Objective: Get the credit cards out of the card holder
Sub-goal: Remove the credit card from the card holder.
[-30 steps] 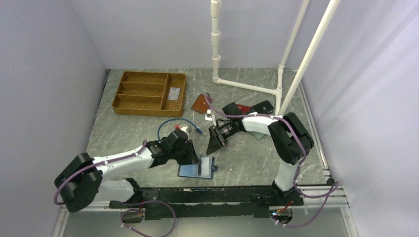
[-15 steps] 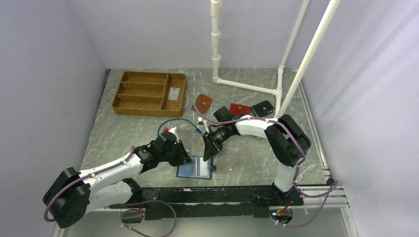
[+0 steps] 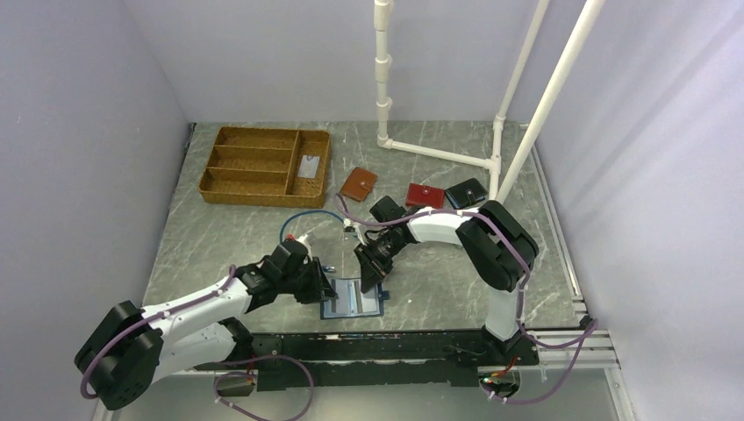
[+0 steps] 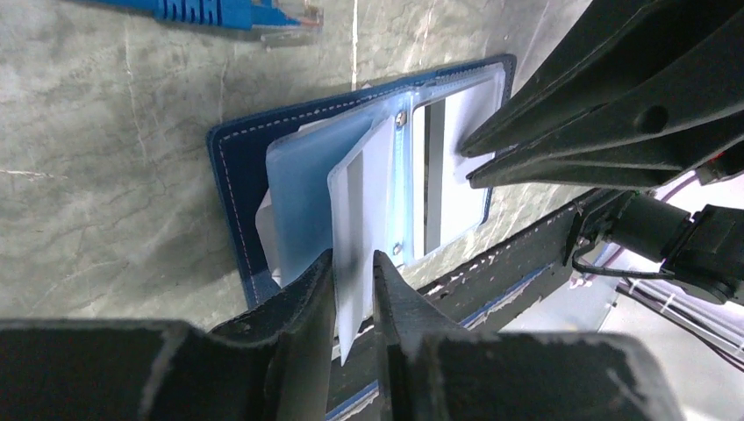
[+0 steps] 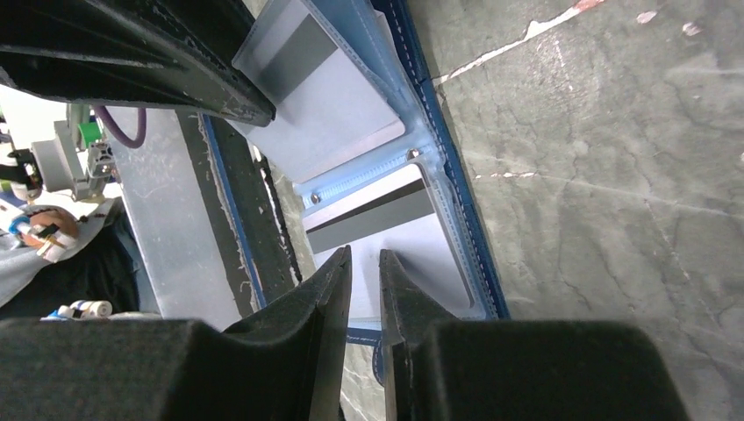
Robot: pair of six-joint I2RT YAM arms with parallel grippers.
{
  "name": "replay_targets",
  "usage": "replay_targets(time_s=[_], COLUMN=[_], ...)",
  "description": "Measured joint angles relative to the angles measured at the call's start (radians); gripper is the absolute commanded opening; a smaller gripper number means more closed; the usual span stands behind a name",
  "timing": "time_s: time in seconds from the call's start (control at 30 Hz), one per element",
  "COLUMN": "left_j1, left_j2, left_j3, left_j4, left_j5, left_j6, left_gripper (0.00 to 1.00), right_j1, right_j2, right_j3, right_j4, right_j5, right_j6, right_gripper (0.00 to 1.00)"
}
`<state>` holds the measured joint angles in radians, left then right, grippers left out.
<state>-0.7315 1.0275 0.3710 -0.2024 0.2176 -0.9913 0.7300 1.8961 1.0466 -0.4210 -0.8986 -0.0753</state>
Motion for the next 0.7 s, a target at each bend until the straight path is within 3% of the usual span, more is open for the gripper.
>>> replay_targets(time_s=[0.17, 0.3, 0.5, 0.7], left_j1=[0.017, 0.03, 0.049, 0.054], left_j2=[0.004, 0.029, 0.028, -0.026], left_j3=[-0.05, -0.072, -0.107, -0.198], left_j4=[0.07, 0.132, 0.244, 0.423], left_j5=[0.052, 0.085, 0.13, 0.155], left_j6=[-0.019, -0.035, -0.045, -0.036], left_gripper=[0.25, 0.0, 0.0, 0.0], right_j1=[0.0, 0.0, -0.003, -0.043], right_j2=[0.0, 0.0, 0.0, -0.039], right_j3=[0.007, 0.01, 0.045, 0.074], right_j4=[-0.003, -0.007, -0.073, -0.165], right_j5=[0.011, 0.014, 0.017, -0.074], right_j6=[-0.002, -0.01, -0.084, -0.206], right_gripper=[0.21, 0.21, 0.28, 0.36])
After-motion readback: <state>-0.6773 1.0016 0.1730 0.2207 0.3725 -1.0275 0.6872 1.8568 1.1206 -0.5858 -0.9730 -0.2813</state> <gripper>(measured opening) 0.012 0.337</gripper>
